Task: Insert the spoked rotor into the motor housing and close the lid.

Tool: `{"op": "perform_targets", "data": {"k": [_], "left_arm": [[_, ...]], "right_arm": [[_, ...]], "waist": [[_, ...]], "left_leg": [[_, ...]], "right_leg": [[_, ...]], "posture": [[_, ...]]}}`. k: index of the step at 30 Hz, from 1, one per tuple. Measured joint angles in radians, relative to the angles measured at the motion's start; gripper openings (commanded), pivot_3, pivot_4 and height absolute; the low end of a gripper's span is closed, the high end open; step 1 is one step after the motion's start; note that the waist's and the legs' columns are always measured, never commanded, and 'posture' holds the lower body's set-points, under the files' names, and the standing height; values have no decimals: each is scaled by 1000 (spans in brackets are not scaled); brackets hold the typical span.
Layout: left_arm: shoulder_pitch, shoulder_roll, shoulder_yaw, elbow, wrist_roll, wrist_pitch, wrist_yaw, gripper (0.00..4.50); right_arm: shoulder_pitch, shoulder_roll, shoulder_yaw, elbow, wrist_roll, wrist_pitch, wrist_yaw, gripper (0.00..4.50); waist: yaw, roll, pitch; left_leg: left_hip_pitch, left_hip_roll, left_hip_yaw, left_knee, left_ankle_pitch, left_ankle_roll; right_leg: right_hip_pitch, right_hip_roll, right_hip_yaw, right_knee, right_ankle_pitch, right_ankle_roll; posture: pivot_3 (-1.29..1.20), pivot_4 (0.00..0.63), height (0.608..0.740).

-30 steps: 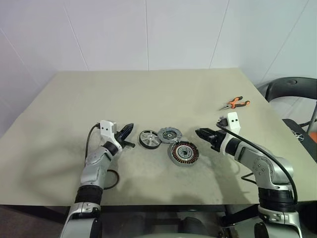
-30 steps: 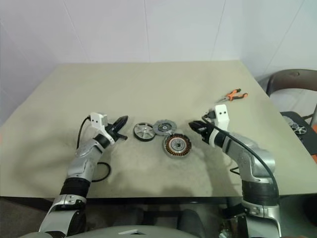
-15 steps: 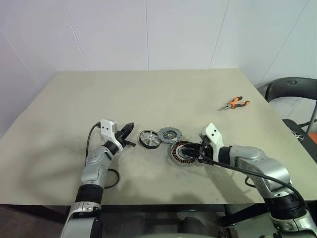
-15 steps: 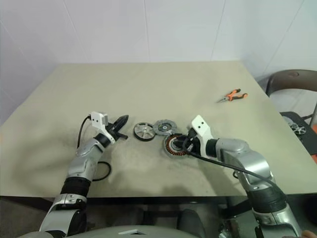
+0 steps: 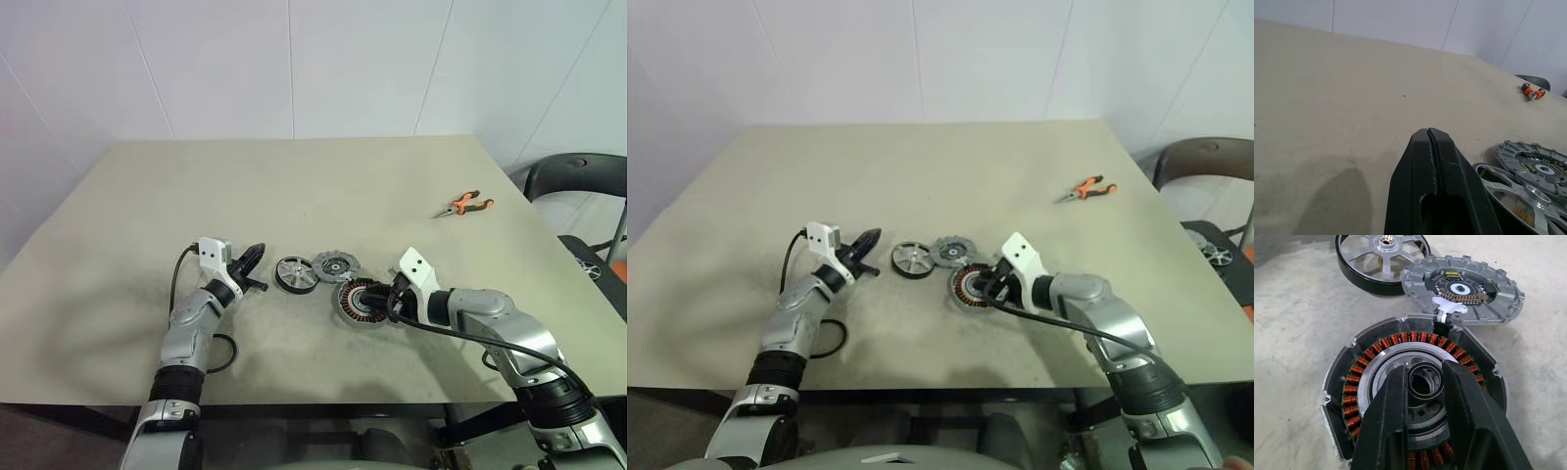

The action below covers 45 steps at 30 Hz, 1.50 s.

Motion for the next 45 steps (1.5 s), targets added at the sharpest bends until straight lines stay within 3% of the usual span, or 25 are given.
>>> {"op": "perform_targets", "data": {"k": [34, 45], "left_arm": [[22, 3, 0, -37, 1, 11, 6, 0], [23, 1, -2, -39, 2, 13, 11, 0]], "right_arm": [[4, -19, 18, -3, -44, -39, 44, 670], [-18, -7, 47, 22, -65, -38, 59, 4321]], "waist": [[0, -1, -1], [-2, -2, -2]], "left_leg": [[1, 0, 0, 1, 0, 0], [3, 0, 0, 2, 0, 0]], "right_leg": [[2, 0, 0, 1, 0, 0], [3, 1, 0, 2, 0, 0]], "posture": [[0, 0, 740], [0, 0, 740]]}}
